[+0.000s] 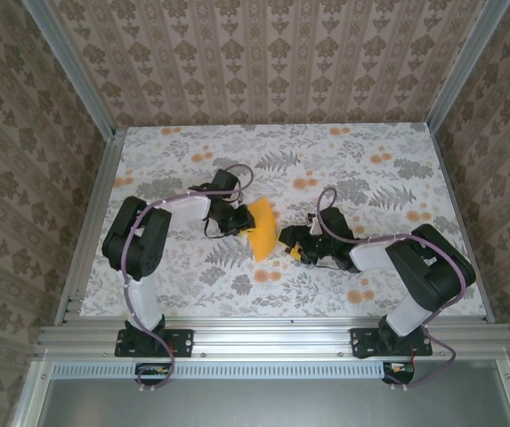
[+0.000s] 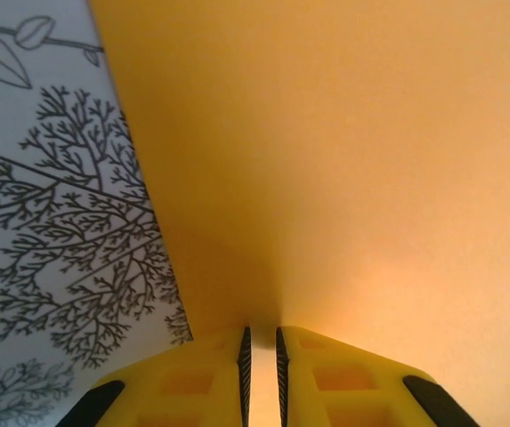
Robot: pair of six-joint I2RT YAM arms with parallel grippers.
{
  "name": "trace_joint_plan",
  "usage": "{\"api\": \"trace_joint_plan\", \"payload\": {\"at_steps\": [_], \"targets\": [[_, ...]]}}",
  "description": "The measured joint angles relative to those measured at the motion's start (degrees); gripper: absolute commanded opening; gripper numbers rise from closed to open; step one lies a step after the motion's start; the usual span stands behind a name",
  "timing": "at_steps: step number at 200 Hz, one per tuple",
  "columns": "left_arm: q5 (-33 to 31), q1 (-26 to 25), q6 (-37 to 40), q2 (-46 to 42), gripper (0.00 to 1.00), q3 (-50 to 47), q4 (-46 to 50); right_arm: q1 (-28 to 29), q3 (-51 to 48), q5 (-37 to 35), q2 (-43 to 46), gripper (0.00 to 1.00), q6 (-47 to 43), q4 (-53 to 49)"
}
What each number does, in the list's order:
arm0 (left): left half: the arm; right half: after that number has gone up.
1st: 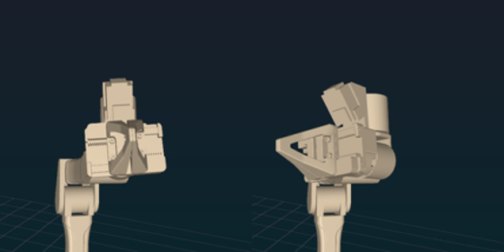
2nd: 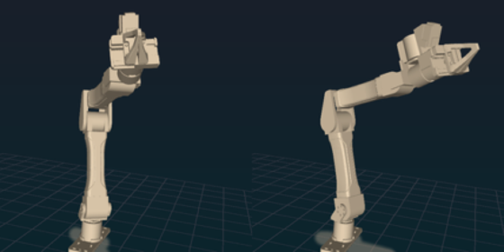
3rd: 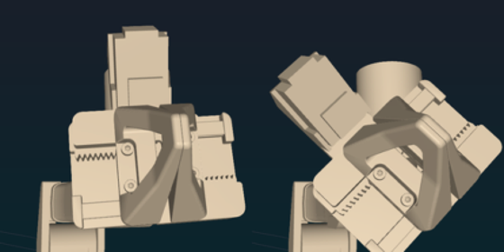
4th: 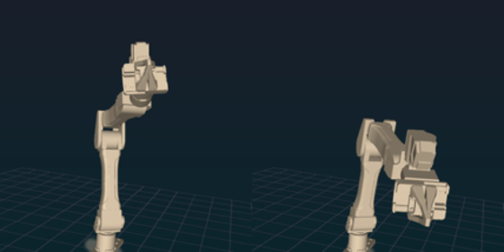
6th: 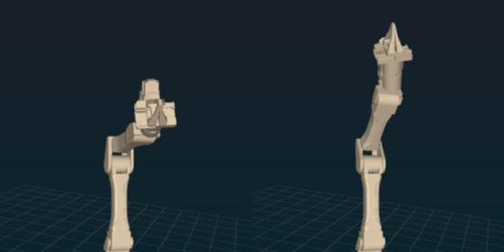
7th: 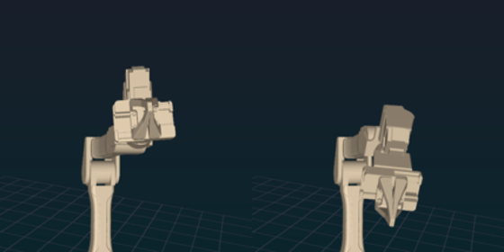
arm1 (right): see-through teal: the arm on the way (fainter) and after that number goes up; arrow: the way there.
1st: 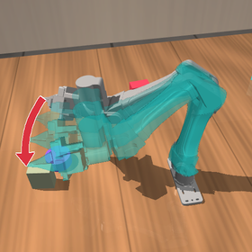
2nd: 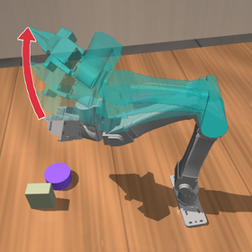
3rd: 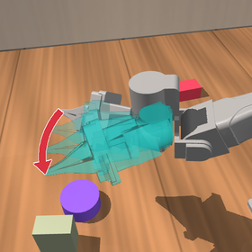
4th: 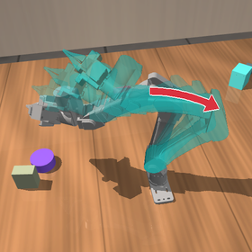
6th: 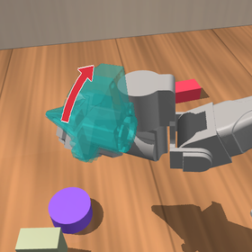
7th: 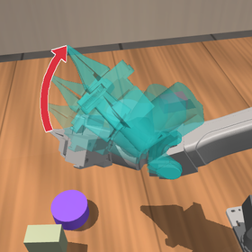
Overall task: Fold a paper plane with a square sheet of paper (pick it up from the middle)
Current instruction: Third fold the triangle at the center of the table.
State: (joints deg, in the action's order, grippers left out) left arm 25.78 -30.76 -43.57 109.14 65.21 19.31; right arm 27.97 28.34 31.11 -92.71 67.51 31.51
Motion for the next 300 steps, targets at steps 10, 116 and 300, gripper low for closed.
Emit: {"api": "trace_joint_plan", "payload": {"at_steps": [10, 116, 300], "targets": [[-0.15, 0.0, 0.02, 0.44, 0.17, 0.0, 0.11, 0.04, -0.5, 0.24, 0.2, 0.69, 0.48, 0.17], [-0.55, -0.37, 0.13, 0.55, 0.15, 0.13, 0.15, 1.18, 0.63, -0.09, 1.33, 0.56, -0.48, -5.14], [-0.22, -0.44, 0.72, 1.03, 0.12, 0.52, 0.33, 5.75, 16.52, -2.23, -6.47, 0.05, -6.27, -15.13]]}}
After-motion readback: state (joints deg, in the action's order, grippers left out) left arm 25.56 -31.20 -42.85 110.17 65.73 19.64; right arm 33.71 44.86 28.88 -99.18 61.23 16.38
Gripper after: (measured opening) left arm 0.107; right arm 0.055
